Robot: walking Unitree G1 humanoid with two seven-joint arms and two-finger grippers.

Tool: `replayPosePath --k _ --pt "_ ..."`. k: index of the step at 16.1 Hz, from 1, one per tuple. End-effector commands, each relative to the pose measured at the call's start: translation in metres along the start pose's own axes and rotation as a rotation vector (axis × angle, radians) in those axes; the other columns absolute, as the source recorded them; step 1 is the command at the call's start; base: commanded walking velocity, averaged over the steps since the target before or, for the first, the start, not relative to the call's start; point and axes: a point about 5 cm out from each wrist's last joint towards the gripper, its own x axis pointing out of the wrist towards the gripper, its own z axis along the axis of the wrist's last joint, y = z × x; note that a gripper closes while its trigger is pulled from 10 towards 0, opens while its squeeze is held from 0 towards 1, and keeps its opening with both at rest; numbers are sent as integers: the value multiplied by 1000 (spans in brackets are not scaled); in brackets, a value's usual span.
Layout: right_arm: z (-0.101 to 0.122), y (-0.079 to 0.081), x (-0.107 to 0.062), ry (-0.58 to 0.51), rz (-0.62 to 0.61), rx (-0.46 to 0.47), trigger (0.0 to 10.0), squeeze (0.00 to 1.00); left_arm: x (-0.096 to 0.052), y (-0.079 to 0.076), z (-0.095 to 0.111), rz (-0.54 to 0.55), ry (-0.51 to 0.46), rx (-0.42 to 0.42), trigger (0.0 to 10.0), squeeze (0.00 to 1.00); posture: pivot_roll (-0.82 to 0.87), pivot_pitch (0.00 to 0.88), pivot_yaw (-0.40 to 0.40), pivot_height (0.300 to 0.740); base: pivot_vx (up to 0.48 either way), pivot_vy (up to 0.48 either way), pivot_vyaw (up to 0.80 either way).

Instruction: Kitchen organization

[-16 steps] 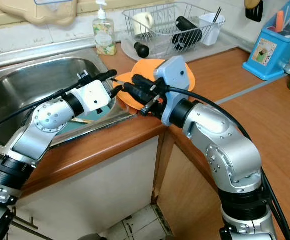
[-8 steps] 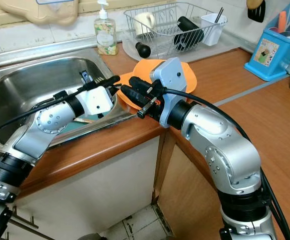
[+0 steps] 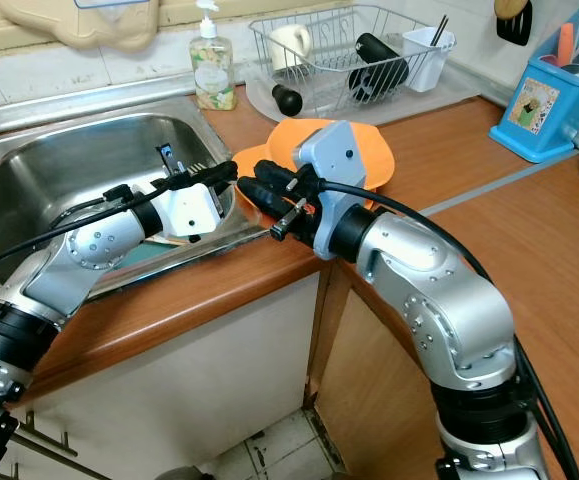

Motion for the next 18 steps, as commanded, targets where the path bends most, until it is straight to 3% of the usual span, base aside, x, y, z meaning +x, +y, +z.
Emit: replayPosePath --k 1,2,5,8,9,10,11,12,15,16,17,18 --pt "2 -2 -1 -5 -11 1 10000 1000 -2 5 -5 -9 25 29 0 0 -97 0 26 740 0 0 0" --pt "2 -5 -1 -8 -49 -21 10000 0 -4 7 -12 -7 59 30 0 0 -98 0 27 740 0 0 0" --pt "-2 -8 -4 23 -78 -64 10000 0 -12 12 -34 -14 171 23 0 0 -101 0 30 740 0 0 0" --pt "-11 3 -2 55 -49 -92 10000 0 -23 21 -71 -28 384 -9 0 0 -98 0 26 740 0 0 0" --pt "-11 4 -2 57 -44 -92 10000 0 -24 22 -74 -35 407 -9 0 0 -95 0 24 740 0 0 0" --pt "-15 11 1 65 -20 -98 10000 0 -29 24 -91 -72 523 -23 6667 0 -100 0 26 740 0 0 0" --pt "-15 12 2 68 -14 -101 10000 0 -31 25 -94 -81 553 -26 6667 0 -100 0 26 740 0 0 0" --pt "-17 15 2 73 -4 -104 10000 0 -34 25 -103 -93 617 -72 10000 0 -107 0 30 740 0 0 0" --pt "-21 19 0 89 4 -109 10000 0 -40 18 -114 -154 716 -149 10000 0 -113 0 34 740 0 0 0" --pt "-22 19 0 92 3 -111 10000 0 -42 15 -117 -182 739 -174 10000 192 -113 0 34 740 0 0 0" --pt "-22 20 1 94 3 -113 10000 0 -43 13 -118 -216 757 -193 10000 1000 -115 0 35 740 0 0 0" --pt "-23 20 1 97 4 -114 10000 0 -44 11 -119 -235 766 -208 10000 1000 -115 0 35 740 0 0 0"
